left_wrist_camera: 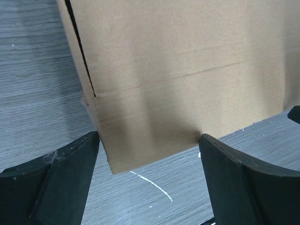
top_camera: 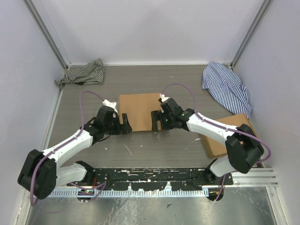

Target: Fold the paper box

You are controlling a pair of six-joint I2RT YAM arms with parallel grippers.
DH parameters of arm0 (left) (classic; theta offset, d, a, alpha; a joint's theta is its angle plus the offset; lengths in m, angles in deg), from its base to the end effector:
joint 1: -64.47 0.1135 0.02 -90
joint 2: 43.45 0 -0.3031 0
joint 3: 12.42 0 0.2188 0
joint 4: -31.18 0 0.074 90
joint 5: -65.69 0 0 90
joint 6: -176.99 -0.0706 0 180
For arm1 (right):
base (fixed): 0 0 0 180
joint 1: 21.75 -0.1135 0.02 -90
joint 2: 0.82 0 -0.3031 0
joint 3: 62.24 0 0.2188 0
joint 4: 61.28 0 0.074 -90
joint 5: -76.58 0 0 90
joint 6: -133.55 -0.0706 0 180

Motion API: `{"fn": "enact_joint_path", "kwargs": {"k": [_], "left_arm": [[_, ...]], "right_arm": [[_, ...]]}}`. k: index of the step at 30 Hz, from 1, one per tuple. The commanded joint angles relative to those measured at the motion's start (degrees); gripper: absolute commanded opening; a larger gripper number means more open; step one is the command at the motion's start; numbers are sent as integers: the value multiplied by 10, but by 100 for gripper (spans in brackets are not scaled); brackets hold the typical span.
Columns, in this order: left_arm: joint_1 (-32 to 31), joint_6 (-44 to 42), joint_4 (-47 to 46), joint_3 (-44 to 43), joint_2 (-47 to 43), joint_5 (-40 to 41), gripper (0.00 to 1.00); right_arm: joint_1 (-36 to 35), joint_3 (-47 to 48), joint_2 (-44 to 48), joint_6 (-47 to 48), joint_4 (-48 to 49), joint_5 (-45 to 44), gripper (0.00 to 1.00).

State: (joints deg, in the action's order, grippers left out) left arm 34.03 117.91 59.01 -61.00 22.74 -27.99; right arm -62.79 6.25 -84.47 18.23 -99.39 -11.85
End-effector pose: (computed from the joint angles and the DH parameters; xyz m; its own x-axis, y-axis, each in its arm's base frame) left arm 0.1766 -0.1091 0.2217 -0.8067 -0.1207 -0.5784 0.1514 0.9040 -0.3998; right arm 0.2130 0.1880 0.2417 -0.8324 -0.1578 -0.5312 -0.3459 0.8969 0.2756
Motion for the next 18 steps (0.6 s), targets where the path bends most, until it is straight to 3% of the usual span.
{"fn": "enact_joint_path", "kwargs": {"k": [1,18], "left_arm": [[-3,2,-12,-12,-3,-34,93],[-3,2,110,-72,-10,-23,88]], "right_arm": [[-2,6,3,6,32,28,96],[-4,25,18,-15,-13,10,84]]}}
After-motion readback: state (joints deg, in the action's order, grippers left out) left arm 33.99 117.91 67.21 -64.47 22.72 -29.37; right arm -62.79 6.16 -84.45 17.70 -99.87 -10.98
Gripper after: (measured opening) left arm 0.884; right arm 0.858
